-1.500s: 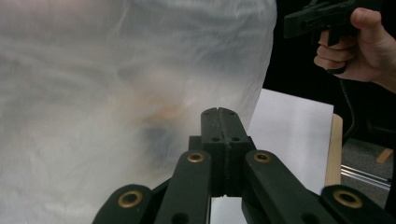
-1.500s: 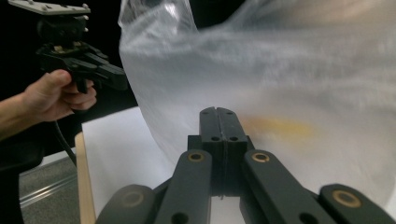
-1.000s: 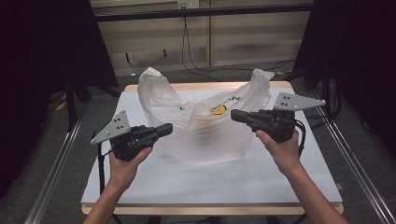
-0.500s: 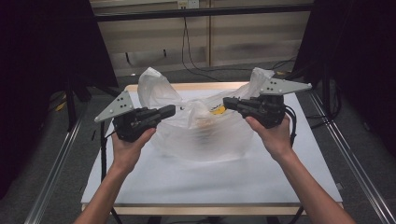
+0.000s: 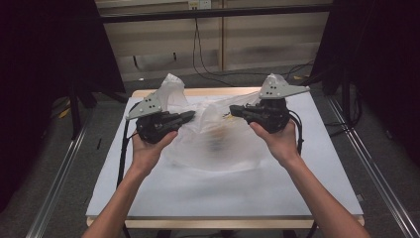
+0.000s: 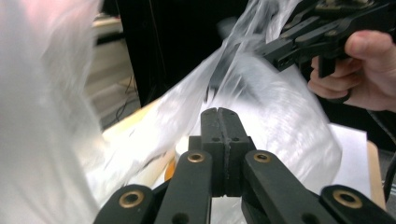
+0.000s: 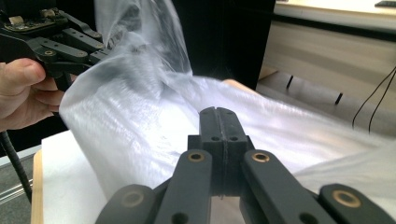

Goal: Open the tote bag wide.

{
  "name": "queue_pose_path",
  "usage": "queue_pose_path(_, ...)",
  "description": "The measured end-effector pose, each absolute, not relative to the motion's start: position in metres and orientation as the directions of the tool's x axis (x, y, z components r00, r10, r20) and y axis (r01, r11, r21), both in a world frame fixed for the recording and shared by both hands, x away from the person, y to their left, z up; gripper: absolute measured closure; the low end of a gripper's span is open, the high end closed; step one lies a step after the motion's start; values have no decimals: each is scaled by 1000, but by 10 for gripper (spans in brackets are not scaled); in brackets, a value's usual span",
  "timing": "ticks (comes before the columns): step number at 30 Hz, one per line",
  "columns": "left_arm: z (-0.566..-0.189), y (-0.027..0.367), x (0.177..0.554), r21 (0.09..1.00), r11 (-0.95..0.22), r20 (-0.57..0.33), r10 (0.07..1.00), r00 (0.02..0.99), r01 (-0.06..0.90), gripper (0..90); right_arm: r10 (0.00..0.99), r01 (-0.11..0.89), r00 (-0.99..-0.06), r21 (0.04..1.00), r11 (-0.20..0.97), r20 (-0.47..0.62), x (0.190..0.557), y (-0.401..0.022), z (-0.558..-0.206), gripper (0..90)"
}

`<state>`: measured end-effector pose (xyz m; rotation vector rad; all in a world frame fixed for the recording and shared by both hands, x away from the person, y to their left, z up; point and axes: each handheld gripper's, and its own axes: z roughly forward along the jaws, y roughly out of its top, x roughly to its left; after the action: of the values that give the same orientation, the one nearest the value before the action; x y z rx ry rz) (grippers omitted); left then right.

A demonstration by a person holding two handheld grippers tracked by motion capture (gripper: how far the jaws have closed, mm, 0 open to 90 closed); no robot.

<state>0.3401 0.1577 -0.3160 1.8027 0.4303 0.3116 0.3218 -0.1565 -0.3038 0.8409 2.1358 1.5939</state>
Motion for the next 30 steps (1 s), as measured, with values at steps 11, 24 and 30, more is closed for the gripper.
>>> queue_pose_path(11,-358,140,364,915,-342,-45,442,896,214,900,666,356,-738,903,242,112,347,-150,-350,900)
queue_pose_path(24,-400,138,373,895,-353,-96,445,890,273,900,668,399,-729,887,233,152,353,-159,-389,900)
queue_pose_path(30,-417,140,385,896,-322,-141,449,882,307,900,662,396,-728,898,193,178,361,-164,-402,900)
